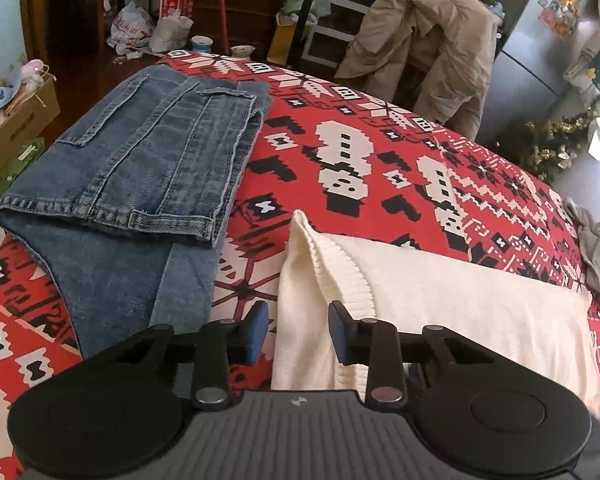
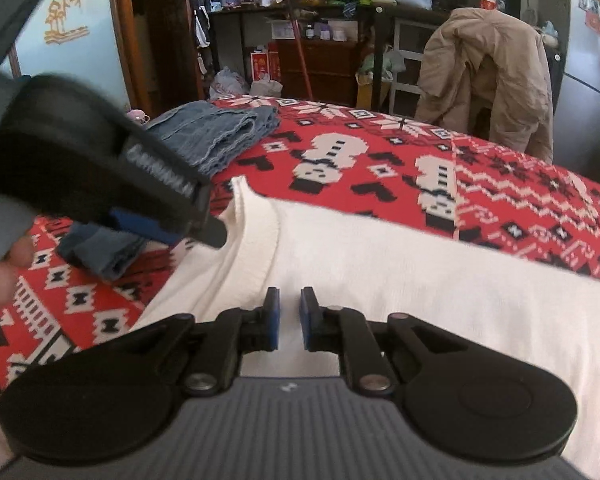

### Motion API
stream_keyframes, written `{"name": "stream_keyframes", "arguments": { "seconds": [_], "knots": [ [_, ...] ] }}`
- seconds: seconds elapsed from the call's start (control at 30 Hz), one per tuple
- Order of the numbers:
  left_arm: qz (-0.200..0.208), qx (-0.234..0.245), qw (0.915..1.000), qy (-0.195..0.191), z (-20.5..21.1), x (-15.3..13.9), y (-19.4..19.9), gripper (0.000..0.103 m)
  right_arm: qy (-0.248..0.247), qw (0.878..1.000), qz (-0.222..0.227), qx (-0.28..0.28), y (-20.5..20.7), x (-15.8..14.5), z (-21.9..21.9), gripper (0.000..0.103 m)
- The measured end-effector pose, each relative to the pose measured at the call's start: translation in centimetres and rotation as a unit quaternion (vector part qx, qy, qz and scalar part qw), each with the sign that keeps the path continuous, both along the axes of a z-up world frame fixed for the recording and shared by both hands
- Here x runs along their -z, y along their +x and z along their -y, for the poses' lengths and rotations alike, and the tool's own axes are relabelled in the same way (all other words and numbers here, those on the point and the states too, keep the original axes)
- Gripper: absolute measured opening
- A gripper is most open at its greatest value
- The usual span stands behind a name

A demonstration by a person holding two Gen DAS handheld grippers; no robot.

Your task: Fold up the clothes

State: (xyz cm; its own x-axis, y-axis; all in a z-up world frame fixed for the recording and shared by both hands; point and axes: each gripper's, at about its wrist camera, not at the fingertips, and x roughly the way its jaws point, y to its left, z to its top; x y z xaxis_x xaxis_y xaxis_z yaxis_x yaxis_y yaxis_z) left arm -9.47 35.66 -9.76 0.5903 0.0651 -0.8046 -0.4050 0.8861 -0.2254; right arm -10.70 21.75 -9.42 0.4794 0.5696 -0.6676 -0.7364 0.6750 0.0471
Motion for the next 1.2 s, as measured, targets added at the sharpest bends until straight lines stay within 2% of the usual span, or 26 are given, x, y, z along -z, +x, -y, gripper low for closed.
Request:
{"name": "stream_keyframes", "arguments": {
  "seconds": [0.3, 0.57, 0.73, 0.8, 0.9, 1.07, 1.2],
  "knots": [
    [0.003, -0.007, 1.0, 0.004, 0.0, -0.3, -0.2, 0.033, -0.001, 1.0, -0.006, -0.029, -3.5, -0.6, 1.4, 0.013],
    [0.008, -0.032, 0.9994, -0.008, -1.2, -0.2, -0.4, 0.033, 0.007, 1.0, 0.017, 0.015, 2.2, -1.6, -1.7, 0.013],
    [0.013, -0.024, 0.9993, -0.026, -1.2, -0.2, -0.1, 0.03, -0.004, 1.0, -0.004, 0.03, 4.3, -0.4, -2.3, 0.013],
    [0.017, -0.022, 0.9991, -0.033, -1.1, -0.3, -0.1, 0.03, -0.005, 1.0, -0.002, 0.029, 3.6, -0.3, -1.7, 0.014],
    [0.018, -0.013, 0.9994, -0.025, -0.6, -0.5, 0.0, 0.03, -0.006, 1.0, -0.003, 0.014, 1.4, -0.2, -0.4, 0.016],
    [0.012, 0.013, 0.9997, -0.015, 0.6, -0.2, 0.1, 0.03, 0.002, 1.0, -0.021, -0.001, -2.3, 0.0, 1.5, 0.016],
    [0.021, 0.038, 0.9991, -0.006, 1.9, -0.2, 0.2, 0.03, 0.02, 0.999, -0.036, 0.008, -3.4, -0.9, 3.7, 0.016]
  ]
}}
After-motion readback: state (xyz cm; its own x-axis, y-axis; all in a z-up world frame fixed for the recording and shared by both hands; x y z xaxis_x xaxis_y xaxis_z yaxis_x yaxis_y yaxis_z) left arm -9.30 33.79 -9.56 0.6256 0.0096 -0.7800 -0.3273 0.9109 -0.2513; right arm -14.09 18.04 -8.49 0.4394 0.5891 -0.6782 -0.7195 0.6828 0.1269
